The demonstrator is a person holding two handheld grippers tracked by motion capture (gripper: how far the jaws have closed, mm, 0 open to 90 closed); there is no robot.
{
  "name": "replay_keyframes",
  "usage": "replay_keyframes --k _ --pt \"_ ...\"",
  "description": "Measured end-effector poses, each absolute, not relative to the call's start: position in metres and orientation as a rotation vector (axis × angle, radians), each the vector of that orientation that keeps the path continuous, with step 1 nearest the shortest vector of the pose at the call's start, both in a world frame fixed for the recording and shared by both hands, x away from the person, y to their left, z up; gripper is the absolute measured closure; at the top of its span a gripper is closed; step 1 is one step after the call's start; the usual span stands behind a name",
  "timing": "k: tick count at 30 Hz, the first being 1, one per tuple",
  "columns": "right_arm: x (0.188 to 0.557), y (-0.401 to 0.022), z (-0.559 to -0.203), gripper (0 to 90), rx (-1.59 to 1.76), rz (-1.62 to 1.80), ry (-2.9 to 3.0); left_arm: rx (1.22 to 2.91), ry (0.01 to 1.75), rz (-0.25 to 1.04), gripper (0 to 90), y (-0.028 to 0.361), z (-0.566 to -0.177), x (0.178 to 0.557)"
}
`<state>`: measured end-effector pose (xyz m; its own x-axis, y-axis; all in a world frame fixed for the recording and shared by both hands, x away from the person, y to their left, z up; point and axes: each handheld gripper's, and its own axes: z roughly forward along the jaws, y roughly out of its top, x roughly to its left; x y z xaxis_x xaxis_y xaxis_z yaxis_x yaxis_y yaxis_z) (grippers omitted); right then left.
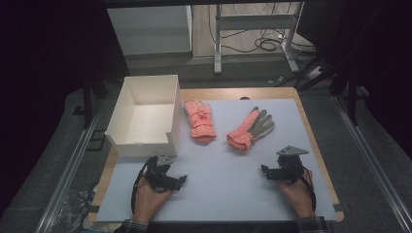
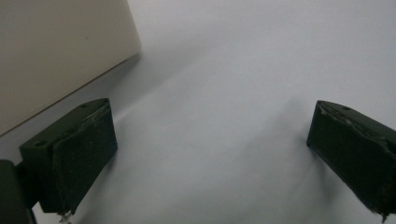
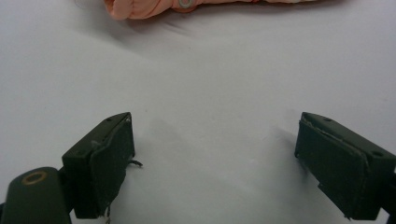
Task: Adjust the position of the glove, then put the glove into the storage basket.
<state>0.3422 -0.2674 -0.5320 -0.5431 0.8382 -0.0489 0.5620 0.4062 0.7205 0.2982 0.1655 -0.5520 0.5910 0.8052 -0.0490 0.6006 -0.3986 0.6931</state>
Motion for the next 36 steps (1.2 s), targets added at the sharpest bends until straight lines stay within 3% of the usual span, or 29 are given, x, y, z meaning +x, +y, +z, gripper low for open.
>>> replay_keyframes --k 22,36 --pt "0.342 -0.267 -0.531 12.8 1.195 0.921 2.270 2.136 1.110 0.389 1.5 0.166 -0.552 0.298" --pt "0.346 -0.270 -0.513 18.3 1.246 0.995 2.243 2.138 1.110 0.389 1.5 0.166 -0.552 0.298"
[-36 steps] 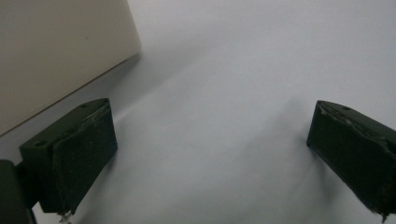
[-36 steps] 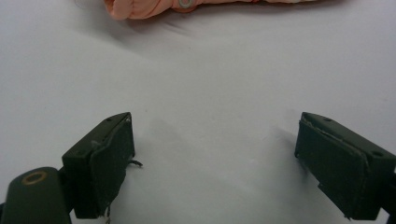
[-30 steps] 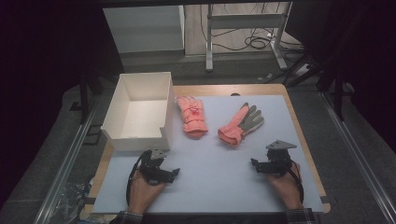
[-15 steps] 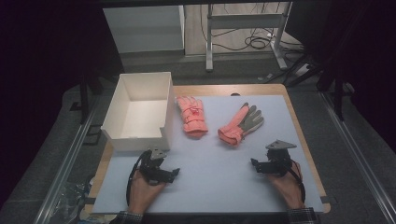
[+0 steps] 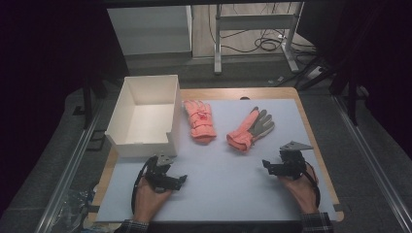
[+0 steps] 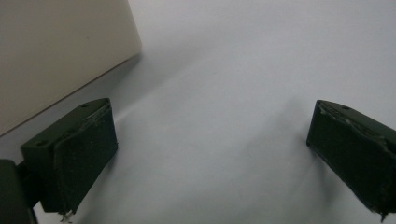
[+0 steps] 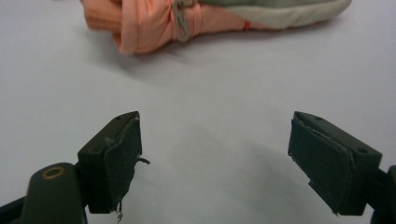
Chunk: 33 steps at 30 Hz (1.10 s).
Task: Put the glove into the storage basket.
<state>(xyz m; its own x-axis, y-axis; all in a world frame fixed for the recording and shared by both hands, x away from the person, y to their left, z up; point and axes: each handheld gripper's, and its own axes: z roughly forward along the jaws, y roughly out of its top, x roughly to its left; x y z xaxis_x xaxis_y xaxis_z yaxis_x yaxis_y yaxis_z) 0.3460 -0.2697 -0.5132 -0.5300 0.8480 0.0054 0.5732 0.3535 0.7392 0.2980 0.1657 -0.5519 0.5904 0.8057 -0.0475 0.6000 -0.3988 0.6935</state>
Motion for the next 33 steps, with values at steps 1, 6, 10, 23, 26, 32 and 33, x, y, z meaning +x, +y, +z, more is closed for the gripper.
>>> replay_keyframes --k 1,6,10,23,26,32,33 --pt "0.347 -0.269 -0.511 19.4 1.247 1.006 2.236 2.138 1.110 0.389 1.5 0.166 -0.552 0.298" --pt "0.352 -0.265 -0.499 33.8 1.220 1.063 2.272 2.138 1.110 0.389 1.6 0.166 -0.552 0.298" --pt "0.356 -0.255 -0.494 48.1 1.187 1.072 2.314 2.137 1.110 0.389 1.5 0.166 -0.552 0.298" --pt "0.377 -0.217 -0.490 59.3 1.138 1.089 2.365 2.137 1.110 0.388 1.5 0.166 -0.552 0.298" --pt "0.381 -0.209 -0.494 54.5 1.129 1.048 2.348 2.137 1.110 0.388 1.6 0.166 -0.552 0.298" --pt "0.387 -0.202 -0.503 52.7 1.127 0.965 2.340 2.136 1.110 0.388 1.6 0.166 -0.552 0.298" --pt "0.388 -0.203 -0.504 52.7 1.133 0.970 2.340 2.136 1.110 0.388 1.6 0.166 -0.552 0.298"
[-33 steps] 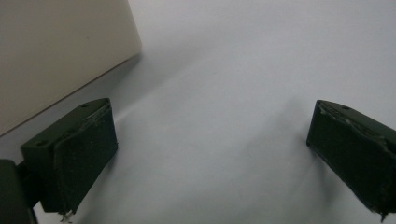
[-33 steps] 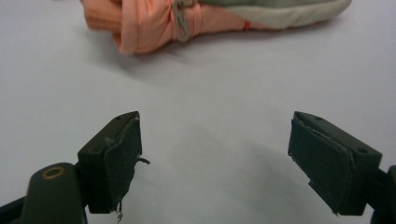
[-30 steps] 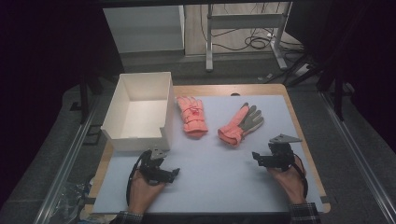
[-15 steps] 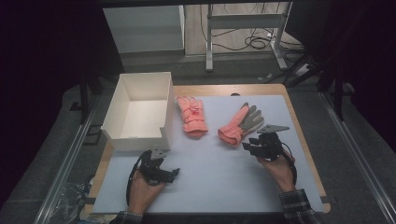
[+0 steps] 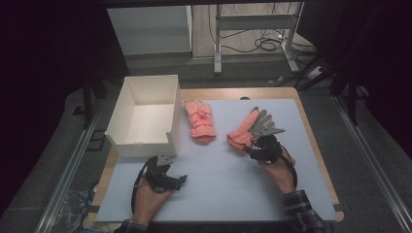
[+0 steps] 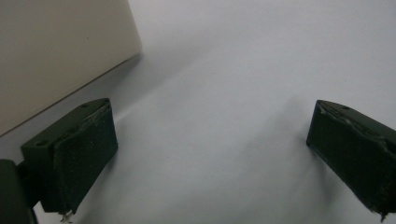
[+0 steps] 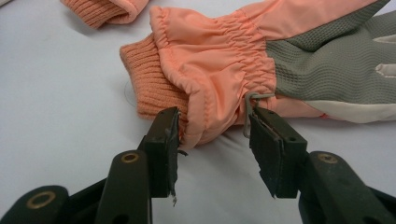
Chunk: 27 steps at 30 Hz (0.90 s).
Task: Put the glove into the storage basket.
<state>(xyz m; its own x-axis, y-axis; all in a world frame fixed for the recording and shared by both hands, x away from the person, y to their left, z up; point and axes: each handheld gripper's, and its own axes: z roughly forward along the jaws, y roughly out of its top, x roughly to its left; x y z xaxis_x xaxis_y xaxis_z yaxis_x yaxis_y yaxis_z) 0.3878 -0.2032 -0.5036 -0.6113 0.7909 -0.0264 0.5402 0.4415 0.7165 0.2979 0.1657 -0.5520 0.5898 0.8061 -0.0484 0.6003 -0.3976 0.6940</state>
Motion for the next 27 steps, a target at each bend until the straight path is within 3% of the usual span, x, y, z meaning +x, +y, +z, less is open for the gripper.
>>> replay_keyframes --k 18,27 --pt "0.382 -0.246 -0.482 52.7 1.184 0.997 2.304 2.137 1.110 0.388 1.6 0.166 -0.552 0.298" --pt "0.421 -0.240 -0.473 55.2 1.193 0.971 2.302 2.131 1.112 0.389 1.5 0.165 -0.552 0.298"
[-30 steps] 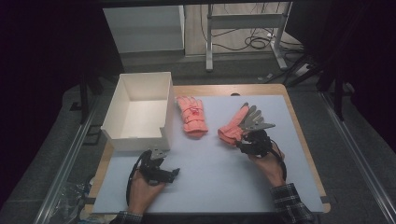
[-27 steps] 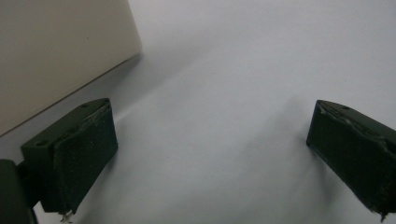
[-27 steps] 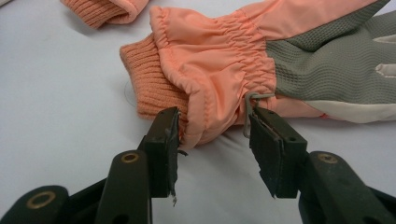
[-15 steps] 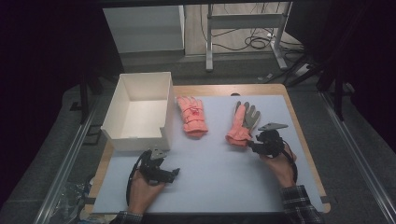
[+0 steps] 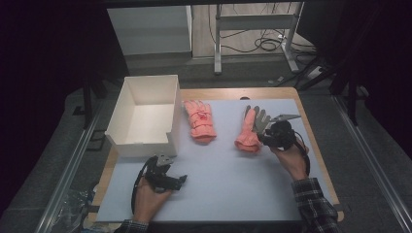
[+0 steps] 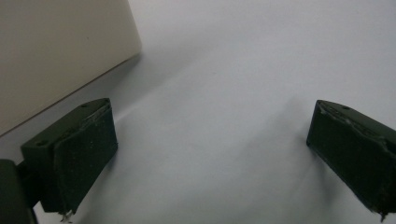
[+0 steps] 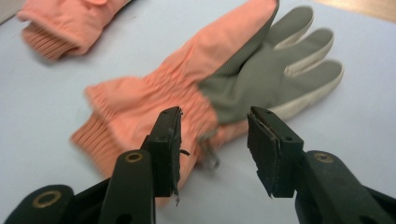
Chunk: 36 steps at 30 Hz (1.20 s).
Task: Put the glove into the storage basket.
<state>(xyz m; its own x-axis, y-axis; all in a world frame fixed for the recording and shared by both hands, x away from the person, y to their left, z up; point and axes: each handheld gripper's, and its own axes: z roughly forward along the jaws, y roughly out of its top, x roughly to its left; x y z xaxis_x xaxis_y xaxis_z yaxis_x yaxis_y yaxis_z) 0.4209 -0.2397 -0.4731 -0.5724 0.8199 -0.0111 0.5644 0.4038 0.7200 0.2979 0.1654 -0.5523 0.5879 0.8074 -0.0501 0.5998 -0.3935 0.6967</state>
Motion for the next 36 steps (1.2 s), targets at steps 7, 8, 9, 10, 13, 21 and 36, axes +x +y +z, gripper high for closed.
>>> replay_keyframes --k 7,8,9,10,13,21,36 --pt "0.451 -0.229 -0.471 60.1 1.194 0.938 2.282 2.134 1.109 0.389 1.5 0.166 -0.552 0.298" --pt "0.454 -0.228 -0.471 60.5 1.196 0.933 2.282 2.134 1.110 0.389 1.6 0.166 -0.552 0.298" --pt "0.458 -0.227 -0.472 60.6 1.198 0.927 2.281 2.134 1.109 0.389 1.5 0.166 -0.552 0.298" --pt "0.461 -0.226 -0.473 60.6 1.203 0.922 2.287 2.134 1.110 0.389 1.6 0.166 -0.552 0.298" --pt "0.469 -0.224 -0.480 59.0 1.216 0.906 2.296 2.134 1.109 0.389 1.6 0.166 -0.552 0.298" --pt "0.478 -0.225 -0.501 69.4 1.268 0.893 2.314 2.134 1.110 0.390 1.5 0.166 -0.552 0.298" --pt "0.465 -0.234 -0.487 88.7 1.331 1.036 2.271 2.135 1.109 0.391 1.5 0.165 -0.552 0.298"
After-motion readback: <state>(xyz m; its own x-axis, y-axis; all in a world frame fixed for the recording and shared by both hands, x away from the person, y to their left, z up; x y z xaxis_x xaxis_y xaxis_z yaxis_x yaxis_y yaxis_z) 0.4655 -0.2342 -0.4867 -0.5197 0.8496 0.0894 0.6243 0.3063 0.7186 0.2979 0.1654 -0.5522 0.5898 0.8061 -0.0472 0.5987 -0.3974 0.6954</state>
